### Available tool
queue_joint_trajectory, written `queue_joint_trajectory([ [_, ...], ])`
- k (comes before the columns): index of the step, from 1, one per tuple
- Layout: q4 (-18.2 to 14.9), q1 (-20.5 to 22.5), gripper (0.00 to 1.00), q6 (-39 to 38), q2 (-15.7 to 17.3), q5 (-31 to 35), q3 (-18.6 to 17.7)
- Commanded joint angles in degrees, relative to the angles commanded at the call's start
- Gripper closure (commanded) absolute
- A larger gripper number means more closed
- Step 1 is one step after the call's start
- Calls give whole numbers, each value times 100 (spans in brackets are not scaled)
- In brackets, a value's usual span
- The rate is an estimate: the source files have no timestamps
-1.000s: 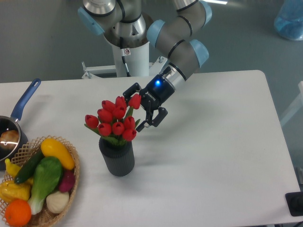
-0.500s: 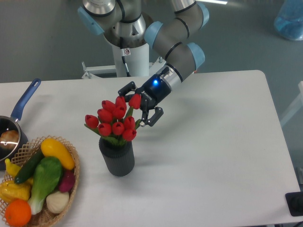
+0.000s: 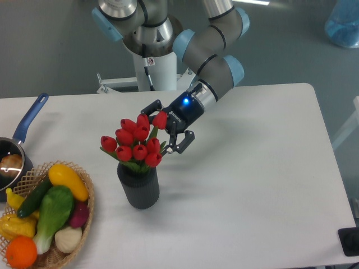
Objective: Pick up the flowers from the vase
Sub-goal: 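Lower the gripper around the tulip stems just above the vase rim, then close the gripper on the bundled tulip stems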
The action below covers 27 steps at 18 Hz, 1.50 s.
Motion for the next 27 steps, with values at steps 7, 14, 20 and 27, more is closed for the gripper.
queue_joint_trajectory([
  [7,0,-123,0,17,-97,26,237],
  [14,0,-298,0,0,-193,18,361],
  [20,9,-448,0,35,-290,9,440],
  [27,88,-563,0,61,-492,-421,519],
])
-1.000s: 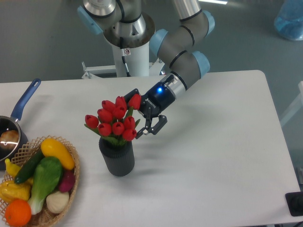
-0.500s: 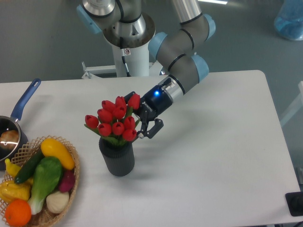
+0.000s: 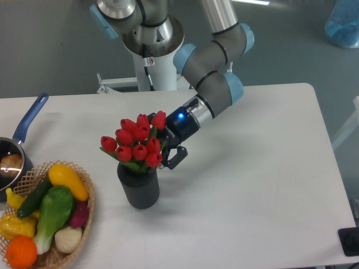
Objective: Pick up the flowers from the vase
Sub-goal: 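Close the gripper on the bundled tulip stems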
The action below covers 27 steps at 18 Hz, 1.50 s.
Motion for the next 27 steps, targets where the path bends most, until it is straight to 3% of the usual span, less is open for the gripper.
queue_joint_trajectory([
  [4,0,0,5,-9,9,-71,17],
  [6,0,-9,19,-9,0,-63,0],
  [9,0,0,30,-9,-9,-62,9],
  [16,9,44,37,0,-44,-62,0],
  [20,9,35,48,0,-44,-54,-26],
  [26,0,35,54,-26,-44,-62,-35],
  [27,9,35,59,-35,-44,-62,-44],
])
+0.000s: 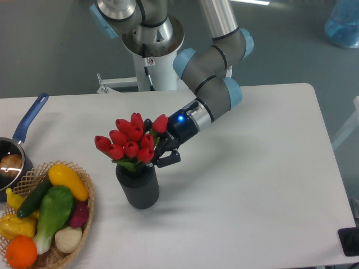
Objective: Pick up the flowers from the vase
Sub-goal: 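Close the gripper on the bundled tulip stems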
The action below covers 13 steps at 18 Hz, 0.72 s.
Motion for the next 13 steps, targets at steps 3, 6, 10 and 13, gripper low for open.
queue_joint_trajectory([
  [3,0,0,63,0,0,0,0],
  [6,0,0,68,9,0,-9,-26],
  [10,0,26,68,-9,0,-175,-35],
  [13,-9,44,68,-18,0,-289,-35],
])
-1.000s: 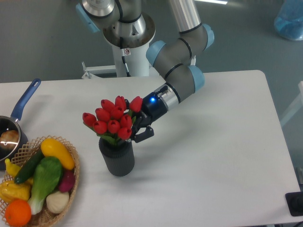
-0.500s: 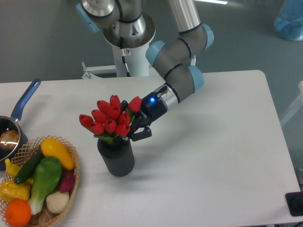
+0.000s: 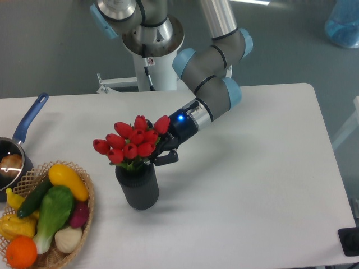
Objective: Pick up the flowers from the vase
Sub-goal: 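Close the gripper on the bundled tulip stems, then lift the tulip bunch straight up out of the black vase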
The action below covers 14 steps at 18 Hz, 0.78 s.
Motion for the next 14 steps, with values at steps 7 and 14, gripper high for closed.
queue_joint_trajectory([
  [7,-9,44,68,-79,26,-229,17],
  [14,-26,220,68,-491,351,-273,-18],
])
